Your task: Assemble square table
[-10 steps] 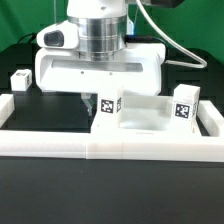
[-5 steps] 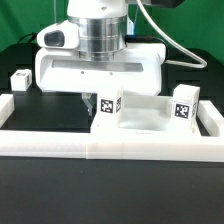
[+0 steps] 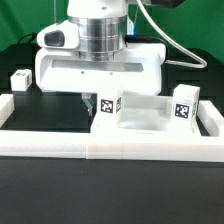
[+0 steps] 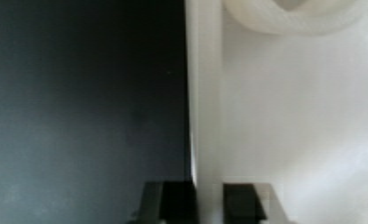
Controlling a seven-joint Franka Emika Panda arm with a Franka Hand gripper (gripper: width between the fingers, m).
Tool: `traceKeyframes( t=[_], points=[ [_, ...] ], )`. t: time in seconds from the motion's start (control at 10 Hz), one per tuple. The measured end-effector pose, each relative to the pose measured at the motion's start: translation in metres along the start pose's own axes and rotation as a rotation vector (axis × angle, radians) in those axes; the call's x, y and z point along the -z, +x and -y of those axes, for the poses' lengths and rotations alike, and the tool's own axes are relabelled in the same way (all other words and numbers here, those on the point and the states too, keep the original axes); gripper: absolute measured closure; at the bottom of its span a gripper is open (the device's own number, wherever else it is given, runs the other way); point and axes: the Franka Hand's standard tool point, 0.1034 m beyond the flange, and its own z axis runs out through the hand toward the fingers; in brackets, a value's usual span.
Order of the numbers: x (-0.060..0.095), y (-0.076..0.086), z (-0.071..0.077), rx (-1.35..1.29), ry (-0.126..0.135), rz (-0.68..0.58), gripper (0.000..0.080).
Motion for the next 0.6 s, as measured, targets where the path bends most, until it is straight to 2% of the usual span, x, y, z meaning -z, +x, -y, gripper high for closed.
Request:
traceKeyframes(
  t=[0.3,0.5,0.6],
  points=[
    [0.001,-0.008,-0.008,0.118,-0.001,0.008,0.0742],
    [0.000,-0.007,-0.031,0.338,-0.002,0.009,0.0742],
    [0.001,0.000,-0.041,0.437,-0.008,0.003,0.0742]
  ],
)
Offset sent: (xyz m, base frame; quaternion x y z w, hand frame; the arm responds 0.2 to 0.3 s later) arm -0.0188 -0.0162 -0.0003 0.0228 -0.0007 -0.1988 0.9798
